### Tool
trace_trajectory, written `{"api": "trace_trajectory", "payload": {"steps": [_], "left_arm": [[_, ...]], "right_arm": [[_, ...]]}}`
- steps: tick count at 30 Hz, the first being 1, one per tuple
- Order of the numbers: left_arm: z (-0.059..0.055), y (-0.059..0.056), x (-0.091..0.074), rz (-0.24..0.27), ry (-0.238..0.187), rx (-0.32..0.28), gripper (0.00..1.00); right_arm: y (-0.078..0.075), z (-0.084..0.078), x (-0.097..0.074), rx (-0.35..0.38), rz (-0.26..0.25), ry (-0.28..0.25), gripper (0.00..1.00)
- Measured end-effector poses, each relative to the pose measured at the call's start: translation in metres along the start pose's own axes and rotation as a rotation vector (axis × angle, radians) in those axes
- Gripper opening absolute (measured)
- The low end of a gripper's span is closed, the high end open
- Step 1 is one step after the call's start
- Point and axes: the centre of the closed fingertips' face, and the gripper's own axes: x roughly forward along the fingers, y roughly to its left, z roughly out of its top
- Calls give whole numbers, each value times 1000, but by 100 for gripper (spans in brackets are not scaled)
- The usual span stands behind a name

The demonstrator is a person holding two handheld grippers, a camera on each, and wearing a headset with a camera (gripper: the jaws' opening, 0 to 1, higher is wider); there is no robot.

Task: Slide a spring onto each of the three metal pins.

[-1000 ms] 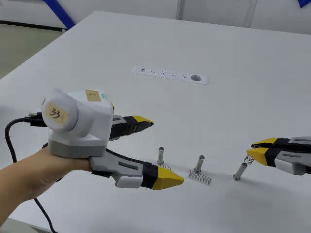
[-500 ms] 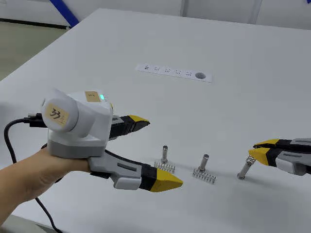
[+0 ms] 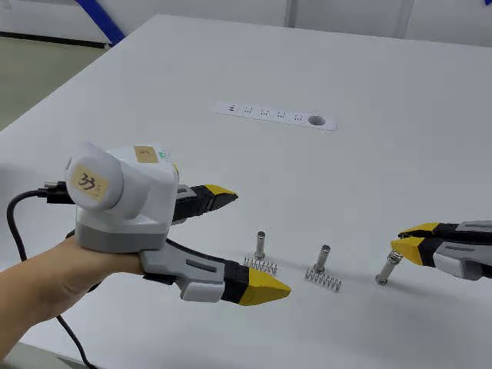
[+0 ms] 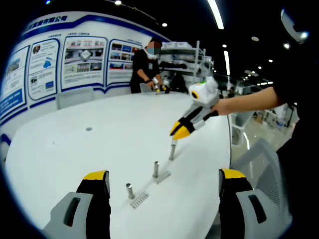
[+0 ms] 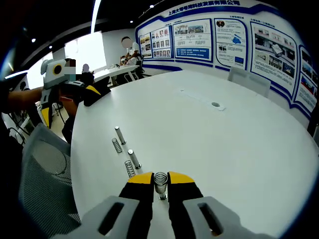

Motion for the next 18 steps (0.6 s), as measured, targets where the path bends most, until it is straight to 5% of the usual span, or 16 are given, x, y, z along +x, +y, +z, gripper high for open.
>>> {"api": "trace_trajectory", "payload": {"steps": [18], "left_arm": [[-1,4,-7,16,-4,-17,91]], "right_arm": [[5,-31,21,-2,-10,53,11]]}}
